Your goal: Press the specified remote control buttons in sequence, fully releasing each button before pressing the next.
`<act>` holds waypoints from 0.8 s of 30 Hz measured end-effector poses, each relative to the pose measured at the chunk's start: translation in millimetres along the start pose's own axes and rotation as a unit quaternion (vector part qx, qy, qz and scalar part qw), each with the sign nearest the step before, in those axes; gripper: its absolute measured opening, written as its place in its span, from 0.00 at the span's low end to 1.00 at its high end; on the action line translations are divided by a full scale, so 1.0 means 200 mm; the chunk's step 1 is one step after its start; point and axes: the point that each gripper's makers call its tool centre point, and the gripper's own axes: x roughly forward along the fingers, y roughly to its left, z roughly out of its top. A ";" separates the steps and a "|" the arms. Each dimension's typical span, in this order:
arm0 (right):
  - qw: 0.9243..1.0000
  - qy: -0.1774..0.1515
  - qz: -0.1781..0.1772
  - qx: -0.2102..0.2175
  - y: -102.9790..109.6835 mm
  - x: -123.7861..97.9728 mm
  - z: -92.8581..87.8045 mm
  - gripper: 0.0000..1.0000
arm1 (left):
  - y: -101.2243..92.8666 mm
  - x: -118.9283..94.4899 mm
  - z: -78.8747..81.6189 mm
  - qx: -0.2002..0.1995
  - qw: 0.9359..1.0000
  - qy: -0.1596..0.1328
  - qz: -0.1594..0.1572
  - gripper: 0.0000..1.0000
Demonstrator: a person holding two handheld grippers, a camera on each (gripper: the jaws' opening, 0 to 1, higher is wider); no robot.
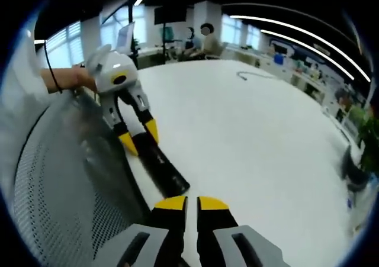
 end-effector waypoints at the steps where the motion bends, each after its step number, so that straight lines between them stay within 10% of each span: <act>1: 1.000 0.002 0.009 -0.001 0.01 0.00 0.00 0.00 | -0.02 0.00 0.00 0.001 1.000 -0.001 -0.005 0.24; 24: 0.981 0.138 0.084 -0.110 0.12 0.18 -0.09 0.00 | 0.00 0.01 0.02 -0.012 1.000 -0.011 -0.012 0.24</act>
